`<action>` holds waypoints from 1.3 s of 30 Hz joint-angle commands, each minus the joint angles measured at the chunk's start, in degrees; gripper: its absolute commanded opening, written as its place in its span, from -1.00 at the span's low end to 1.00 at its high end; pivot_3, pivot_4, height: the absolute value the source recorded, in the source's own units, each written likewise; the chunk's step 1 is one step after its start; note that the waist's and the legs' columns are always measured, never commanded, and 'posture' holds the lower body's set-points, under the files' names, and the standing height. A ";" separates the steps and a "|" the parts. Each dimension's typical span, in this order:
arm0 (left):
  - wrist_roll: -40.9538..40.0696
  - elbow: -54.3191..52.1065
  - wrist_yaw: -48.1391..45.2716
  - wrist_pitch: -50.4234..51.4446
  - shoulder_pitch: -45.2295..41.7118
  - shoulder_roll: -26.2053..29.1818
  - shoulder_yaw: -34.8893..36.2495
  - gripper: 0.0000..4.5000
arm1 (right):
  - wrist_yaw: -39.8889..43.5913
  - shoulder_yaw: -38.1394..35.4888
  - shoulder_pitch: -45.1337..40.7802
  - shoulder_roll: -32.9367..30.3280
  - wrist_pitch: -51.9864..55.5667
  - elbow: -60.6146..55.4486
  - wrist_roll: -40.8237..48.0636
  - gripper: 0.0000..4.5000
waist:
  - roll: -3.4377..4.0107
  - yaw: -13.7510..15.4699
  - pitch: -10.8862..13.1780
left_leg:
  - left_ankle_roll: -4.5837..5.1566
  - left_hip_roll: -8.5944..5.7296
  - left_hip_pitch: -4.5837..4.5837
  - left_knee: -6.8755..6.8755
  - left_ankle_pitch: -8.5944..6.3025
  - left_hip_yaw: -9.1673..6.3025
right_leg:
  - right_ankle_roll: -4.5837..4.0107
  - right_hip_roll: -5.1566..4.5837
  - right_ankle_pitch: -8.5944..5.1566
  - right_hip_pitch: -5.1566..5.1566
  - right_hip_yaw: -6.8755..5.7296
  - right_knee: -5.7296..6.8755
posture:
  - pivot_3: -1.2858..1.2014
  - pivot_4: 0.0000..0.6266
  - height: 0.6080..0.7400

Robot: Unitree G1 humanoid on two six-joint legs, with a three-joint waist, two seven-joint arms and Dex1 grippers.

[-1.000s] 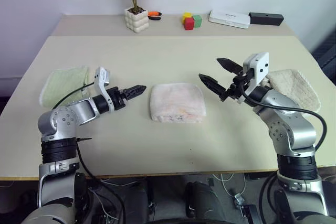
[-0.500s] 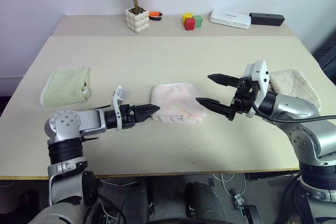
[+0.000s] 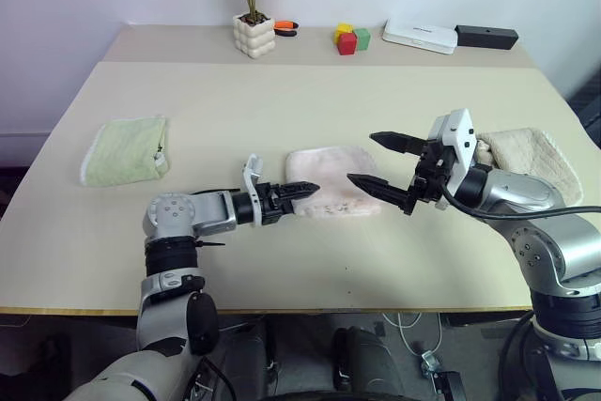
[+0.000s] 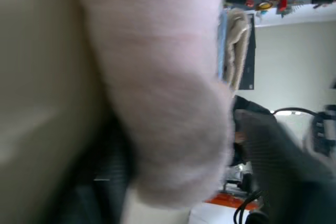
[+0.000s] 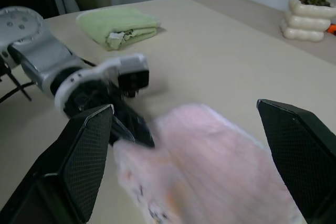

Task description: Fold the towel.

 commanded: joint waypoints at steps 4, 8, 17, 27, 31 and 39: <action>0.26 1.74 0.31 -0.60 -1.03 -0.74 1.06 -0.98 | -0.98 -0.87 -0.59 -0.35 -1.48 -1.12 -1.05 1.00 | 0.03 0.08 -0.04 | 0.00 -0.01 0.04 0.02 0.00 0.00 | -0.06 0.00 -0.03 0.09 -0.04 0.00 | 0.03 -0.52 0.92; 1.36 0.95 0.01 -4.24 -1.34 -0.70 0.28 -0.98 | -0.46 -1.19 0.07 -0.96 -1.79 -1.00 -1.48 1.00 | 0.04 0.07 -0.04 | 0.00 0.00 0.05 0.04 0.00 -0.09 | -0.14 -0.03 -0.06 0.09 -0.04 0.00 | 0.03 -0.52 0.92; 7.73 -7.08 -6.79 -28.23 -1.14 3.01 -3.83 -0.98 | 3.12 -4.15 3.14 -3.80 -1.51 -0.26 0.72 1.00 | 0.02 -0.40 -0.02 | 0.00 0.02 0.01 -0.03 0.00 -0.02 | -0.13 -0.02 -0.05 -0.04 -0.03 0.00 | 0.03 -0.52 0.92; 9.61 -3.04 -7.54 -47.38 -8.80 13.19 2.94 -0.98 | 3.38 -0.17 -0.10 -0.80 -2.37 2.06 -0.36 1.00 | -0.01 -0.15 0.00 | 0.03 0.02 -0.06 -0.05 -0.02 0.08 | -0.01 -0.02 0.02 -0.09 -0.04 -0.03 | 0.03 -0.52 0.92; 10.33 0.57 -8.81 -51.07 -10.32 19.28 4.67 -0.98 | 3.92 0.99 -1.19 -0.23 -2.87 3.30 -0.64 1.00 | -0.02 -0.15 0.01 | 0.03 0.02 -0.07 -0.05 -0.01 0.14 | 0.00 -0.01 0.02 -0.09 -0.05 -0.02 | 0.03 -0.52 0.92; 12.11 6.98 -9.83 -58.42 -10.80 28.94 8.07 -0.98 | 5.37 1.56 -2.37 0.32 -2.74 4.61 0.22 1.00 | -0.05 -0.29 0.03 | 0.02 0.03 -0.07 -0.06 -0.01 0.17 | 0.01 0.01 0.02 -0.09 -0.08 -0.01 | 0.03 -0.52 0.92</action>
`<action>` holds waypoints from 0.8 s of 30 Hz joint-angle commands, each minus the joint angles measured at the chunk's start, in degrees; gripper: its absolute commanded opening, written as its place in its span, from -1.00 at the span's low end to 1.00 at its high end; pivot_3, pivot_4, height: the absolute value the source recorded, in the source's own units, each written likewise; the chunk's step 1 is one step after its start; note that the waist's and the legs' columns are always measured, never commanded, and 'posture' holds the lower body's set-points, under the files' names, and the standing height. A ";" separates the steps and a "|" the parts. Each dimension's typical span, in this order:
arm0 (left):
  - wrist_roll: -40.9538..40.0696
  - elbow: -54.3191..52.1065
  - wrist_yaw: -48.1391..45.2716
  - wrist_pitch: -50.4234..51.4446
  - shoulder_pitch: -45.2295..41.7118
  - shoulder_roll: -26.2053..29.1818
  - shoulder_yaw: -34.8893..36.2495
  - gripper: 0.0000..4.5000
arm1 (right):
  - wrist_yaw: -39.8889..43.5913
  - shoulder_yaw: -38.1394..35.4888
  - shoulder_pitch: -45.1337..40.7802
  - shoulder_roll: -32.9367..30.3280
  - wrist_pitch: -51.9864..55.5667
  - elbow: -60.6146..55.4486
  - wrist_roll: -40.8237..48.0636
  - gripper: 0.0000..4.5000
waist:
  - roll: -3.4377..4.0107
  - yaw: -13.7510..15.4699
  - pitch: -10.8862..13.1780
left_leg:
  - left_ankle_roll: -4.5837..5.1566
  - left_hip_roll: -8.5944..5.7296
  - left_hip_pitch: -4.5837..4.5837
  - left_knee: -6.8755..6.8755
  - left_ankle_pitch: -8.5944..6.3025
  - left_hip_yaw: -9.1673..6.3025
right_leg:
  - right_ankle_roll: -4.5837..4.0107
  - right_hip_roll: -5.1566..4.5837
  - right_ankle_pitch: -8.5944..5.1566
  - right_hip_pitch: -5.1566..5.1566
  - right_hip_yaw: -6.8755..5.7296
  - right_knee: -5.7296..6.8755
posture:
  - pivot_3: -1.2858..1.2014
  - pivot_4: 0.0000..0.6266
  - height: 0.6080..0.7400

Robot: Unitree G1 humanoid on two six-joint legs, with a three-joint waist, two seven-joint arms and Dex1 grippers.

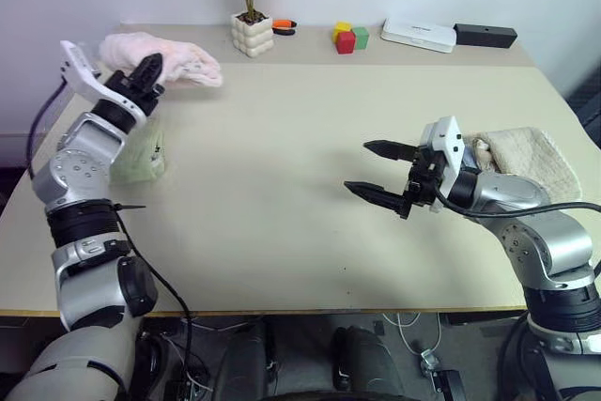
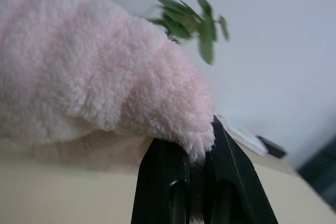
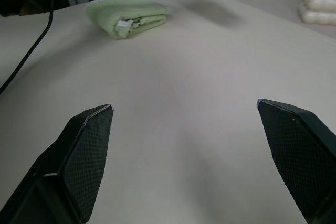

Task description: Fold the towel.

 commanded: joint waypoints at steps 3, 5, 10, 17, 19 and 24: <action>-0.74 -2.36 0.39 -4.98 1.62 4.17 5.36 -0.98 | 1.72 -1.47 -1.52 -0.42 -0.49 -0.09 1.70 1.00 | -0.02 0.02 0.01 | 0.00 0.01 0.00 0.00 0.00 -0.01 | 0.00 0.00 0.00 0.00 0.00 0.00 | 0.03 -0.52 0.92; -1.29 -3.99 0.84 -5.71 3.85 4.60 7.11 -0.98 | 2.27 -1.23 -1.74 -0.38 -0.45 0.35 1.62 1.00 | -0.02 -0.15 0.01 | 0.00 0.02 0.00 0.00 0.00 0.00 | 0.00 0.00 0.00 0.01 0.00 0.00 | 0.03 -0.52 0.92; -0.82 -8.82 1.90 -7.25 11.16 2.88 8.33 -0.98 | 3.35 -0.05 -3.36 0.19 -0.95 2.15 0.74 1.00 | -0.02 -0.18 0.01 | -0.01 0.03 0.01 0.00 0.00 0.00 | 0.00 0.00 0.00 0.02 -0.01 0.02 | 0.03 -0.52 0.92; -4.24 -15.88 8.58 -5.59 24.00 -6.11 10.15 -0.98 | 4.98 0.19 -4.86 -0.59 -1.56 3.88 -0.06 1.00 | -0.02 -0.20 0.00 | -0.01 0.04 0.04 0.00 0.00 -0.01 | 0.00 -0.02 0.00 0.03 0.00 0.02 | 0.03 -0.52 0.92; -5.89 -19.88 11.05 -3.92 27.09 -8.91 9.70 -0.98 | 5.21 0.21 -5.04 -0.70 -1.69 4.01 -0.28 1.00 | -0.04 -0.13 0.01 | 0.00 0.05 0.03 0.00 0.00 -0.01 | 0.00 -0.02 0.00 0.04 -0.01 0.02 | 0.03 -0.52 0.92; -9.04 -27.40 16.72 0.60 30.84 -12.65 8.12 -0.98 | 5.16 0.46 -5.65 -0.35 -1.81 4.05 -0.57 1.00 | -0.06 0.25 0.01 | -0.01 0.06 0.04 0.03 0.00 -0.06 | -0.01 -0.03 0.00 0.06 -0.01 0.02 | 0.03 -0.52 0.92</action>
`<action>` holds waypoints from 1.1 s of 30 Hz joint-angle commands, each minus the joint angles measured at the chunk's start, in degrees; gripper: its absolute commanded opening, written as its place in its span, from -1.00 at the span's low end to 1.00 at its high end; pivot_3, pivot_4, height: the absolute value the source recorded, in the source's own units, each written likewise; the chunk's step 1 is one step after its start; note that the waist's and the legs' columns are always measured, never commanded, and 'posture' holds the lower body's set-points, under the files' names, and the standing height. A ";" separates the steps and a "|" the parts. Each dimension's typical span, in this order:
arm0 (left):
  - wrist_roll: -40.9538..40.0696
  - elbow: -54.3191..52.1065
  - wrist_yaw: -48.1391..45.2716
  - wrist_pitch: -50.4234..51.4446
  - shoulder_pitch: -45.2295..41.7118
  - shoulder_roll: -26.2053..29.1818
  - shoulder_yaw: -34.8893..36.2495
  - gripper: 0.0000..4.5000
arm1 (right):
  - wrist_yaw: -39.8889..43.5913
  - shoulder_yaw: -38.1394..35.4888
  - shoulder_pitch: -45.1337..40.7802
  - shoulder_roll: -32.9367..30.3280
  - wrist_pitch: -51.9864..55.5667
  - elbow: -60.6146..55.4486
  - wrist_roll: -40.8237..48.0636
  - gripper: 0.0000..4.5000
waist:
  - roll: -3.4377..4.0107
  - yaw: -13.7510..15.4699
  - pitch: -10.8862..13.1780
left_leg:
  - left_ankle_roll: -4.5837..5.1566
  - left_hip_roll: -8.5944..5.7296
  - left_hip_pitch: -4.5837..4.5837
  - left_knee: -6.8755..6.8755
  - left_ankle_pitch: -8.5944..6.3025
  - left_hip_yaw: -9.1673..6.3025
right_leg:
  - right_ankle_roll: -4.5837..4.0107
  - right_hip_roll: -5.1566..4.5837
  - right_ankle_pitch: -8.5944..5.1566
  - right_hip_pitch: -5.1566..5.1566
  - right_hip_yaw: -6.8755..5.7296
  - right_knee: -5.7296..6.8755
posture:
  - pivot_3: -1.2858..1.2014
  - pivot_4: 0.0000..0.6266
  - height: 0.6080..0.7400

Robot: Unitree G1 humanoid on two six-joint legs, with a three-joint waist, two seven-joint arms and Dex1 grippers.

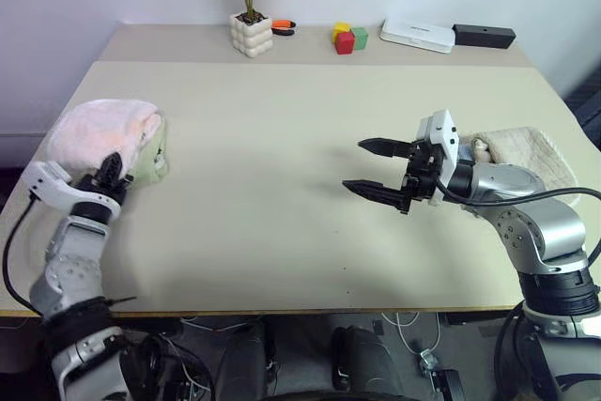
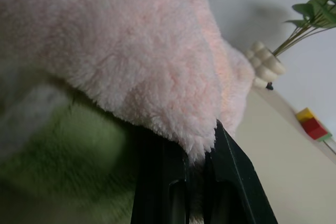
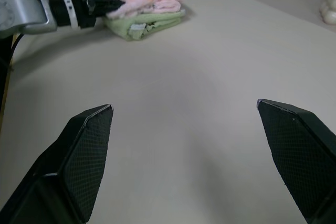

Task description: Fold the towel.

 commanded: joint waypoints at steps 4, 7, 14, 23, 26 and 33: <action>-3.40 -6.27 3.82 2.39 0.48 -0.33 -0.53 -0.83 | 0.01 -0.54 -1.61 0.04 -1.58 -0.54 -0.29 1.00 | 0.01 -0.15 -0.01 | 0.01 0.00 0.01 0.00 -0.01 0.01 | -0.01 -0.01 0.00 0.00 0.00 -0.01 | 0.03 -0.52 0.92; -5.32 -6.54 3.69 2.79 0.59 -0.03 0.05 -0.31 | -0.16 -0.32 -1.33 0.23 -1.95 -0.55 -0.62 1.00 | 0.00 -0.18 -0.01 | 0.00 0.00 0.01 0.00 -0.01 0.02 | -0.01 0.00 0.00 -0.02 0.00 -0.01 | 0.03 -0.52 0.92; -9.77 -11.02 5.59 5.09 3.98 -1.88 -0.74 0.99 | -0.59 -0.33 -1.09 0.22 -2.39 -0.43 -0.82 1.00 | 0.01 -0.23 -0.01 | 0.00 0.00 0.01 0.00 -0.01 0.00 | -0.02 -0.01 0.00 -0.01 0.01 -0.02 | 0.03 -0.52 0.92; -16.88 -25.79 -2.63 17.79 14.70 2.03 -14.45 0.99 | 0.42 -3.30 0.17 -0.29 -2.83 2.65 0.63 1.00 | 0.01 0.03 -0.01 | -0.03 0.00 0.02 0.00 -0.01 -0.05 | -0.25 -0.03 -0.10 -0.02 0.00 -0.02 | 0.03 -0.52 0.92; -10.60 -27.56 -9.16 12.55 10.34 6.31 -19.34 0.99 | 0.40 -4.65 1.63 0.21 -4.64 3.84 0.55 1.00 | 0.02 0.04 -0.01 | -0.05 0.01 0.02 0.00 -0.02 -0.08 | -0.34 -0.04 -0.06 -0.02 0.01 -0.07 | 0.03 -0.52 0.92; 5.35 -20.10 -26.74 -0.88 -0.59 16.05 -29.68 0.99 | -0.41 -6.90 3.85 -1.24 -5.55 0.84 0.92 1.00 | 0.18 -0.26 -0.06 | 0.01 -0.01 -0.01 -0.08 -0.04 0.08 | -0.32 -0.03 -0.05 -0.11 0.07 -0.12 | 0.03 -0.52 0.92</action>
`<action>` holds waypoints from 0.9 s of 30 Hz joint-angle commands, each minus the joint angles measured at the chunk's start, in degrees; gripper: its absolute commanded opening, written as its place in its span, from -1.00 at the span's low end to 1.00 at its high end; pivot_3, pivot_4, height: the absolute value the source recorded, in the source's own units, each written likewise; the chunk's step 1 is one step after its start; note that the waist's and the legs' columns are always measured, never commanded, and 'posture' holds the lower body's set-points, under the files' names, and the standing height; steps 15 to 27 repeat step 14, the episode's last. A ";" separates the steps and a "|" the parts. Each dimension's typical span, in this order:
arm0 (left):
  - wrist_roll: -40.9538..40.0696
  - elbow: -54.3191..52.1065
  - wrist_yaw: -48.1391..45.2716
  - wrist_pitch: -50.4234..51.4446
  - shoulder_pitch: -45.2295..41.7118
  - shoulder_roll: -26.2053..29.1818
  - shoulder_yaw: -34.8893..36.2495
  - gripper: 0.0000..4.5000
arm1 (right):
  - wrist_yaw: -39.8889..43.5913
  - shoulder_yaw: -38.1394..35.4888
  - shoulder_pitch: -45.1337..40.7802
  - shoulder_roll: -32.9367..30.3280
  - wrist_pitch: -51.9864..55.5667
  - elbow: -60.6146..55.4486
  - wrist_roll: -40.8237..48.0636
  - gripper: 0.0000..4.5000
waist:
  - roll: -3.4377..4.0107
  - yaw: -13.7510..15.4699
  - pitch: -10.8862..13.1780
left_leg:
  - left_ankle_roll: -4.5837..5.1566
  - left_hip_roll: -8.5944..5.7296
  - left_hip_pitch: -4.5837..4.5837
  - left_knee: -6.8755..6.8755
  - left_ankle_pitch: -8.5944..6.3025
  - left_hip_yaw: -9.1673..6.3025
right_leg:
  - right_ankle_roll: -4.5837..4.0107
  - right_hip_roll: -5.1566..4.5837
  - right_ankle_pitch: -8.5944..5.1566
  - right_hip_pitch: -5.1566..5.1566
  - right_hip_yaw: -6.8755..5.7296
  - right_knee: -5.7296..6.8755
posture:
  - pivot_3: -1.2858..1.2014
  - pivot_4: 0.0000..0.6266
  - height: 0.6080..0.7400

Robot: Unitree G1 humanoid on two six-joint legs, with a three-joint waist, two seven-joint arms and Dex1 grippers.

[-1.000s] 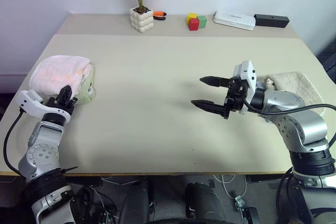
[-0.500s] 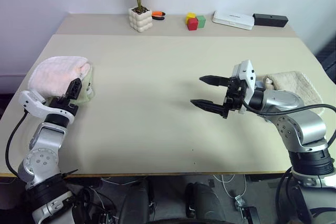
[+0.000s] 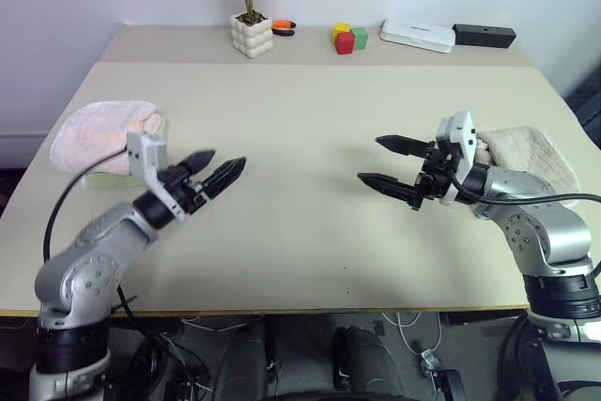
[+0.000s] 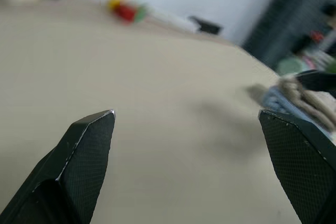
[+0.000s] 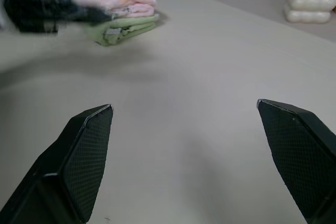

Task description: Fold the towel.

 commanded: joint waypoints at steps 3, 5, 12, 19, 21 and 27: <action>12.31 12.23 -14.73 -14.12 -7.97 4.81 -5.11 0.99 | -1.44 -5.22 2.30 -2.34 1.28 -6.68 2.98 1.00 | 0.04 0.06 0.03 | -0.07 0.02 -0.09 -0.03 0.04 0.09 | 0.02 0.09 0.01 -0.16 -0.02 0.08 | 0.03 -0.52 0.92; 14.08 19.28 -18.56 -17.57 -11.43 4.65 -5.31 0.99 | -3.66 -6.42 4.14 -2.43 3.47 -11.61 4.80 1.00 | 0.05 0.26 0.04 | -0.07 0.03 -0.10 -0.04 0.05 0.08 | 0.03 0.09 0.02 -0.19 -0.01 0.08 | 0.03 -0.52 0.92; 18.81 28.52 -20.77 -22.94 -15.66 1.10 -6.48 0.99 | -4.92 -9.16 9.12 -5.49 6.63 -15.66 6.44 1.00 | 0.01 0.22 0.06 | 0.03 0.02 -0.14 0.01 0.01 0.01 | 0.08 0.03 0.04 -0.16 -0.01 0.04 | 0.03 -0.52 0.92; 19.10 27.71 -20.63 -23.22 -14.71 0.03 -6.44 0.99 | -5.09 -8.81 7.92 -5.90 6.99 -15.17 6.83 1.00 | 0.00 0.20 0.06 | 0.04 0.02 -0.15 0.05 0.01 0.00 | 0.11 0.02 0.06 -0.15 0.00 0.05 | 0.03 -0.52 0.92; 19.10 27.71 -20.63 -23.22 -14.71 0.03 -6.44 0.99 | -5.09 -8.81 7.92 -5.90 6.99 -15.17 6.83 1.00 | 0.00 0.20 0.06 | 0.04 0.02 -0.15 0.05 0.01 0.00 | 0.11 0.02 0.06 -0.15 0.00 0.05 | 0.03 -0.52 0.92; 19.10 27.71 -20.63 -23.22 -14.71 0.03 -6.44 0.99 | -5.09 -8.81 7.92 -5.90 6.99 -15.17 6.83 1.00 | 0.00 0.20 0.06 | 0.04 0.02 -0.15 0.05 0.01 0.00 | 0.11 0.02 0.06 -0.15 0.00 0.05 | 0.03 -0.52 0.92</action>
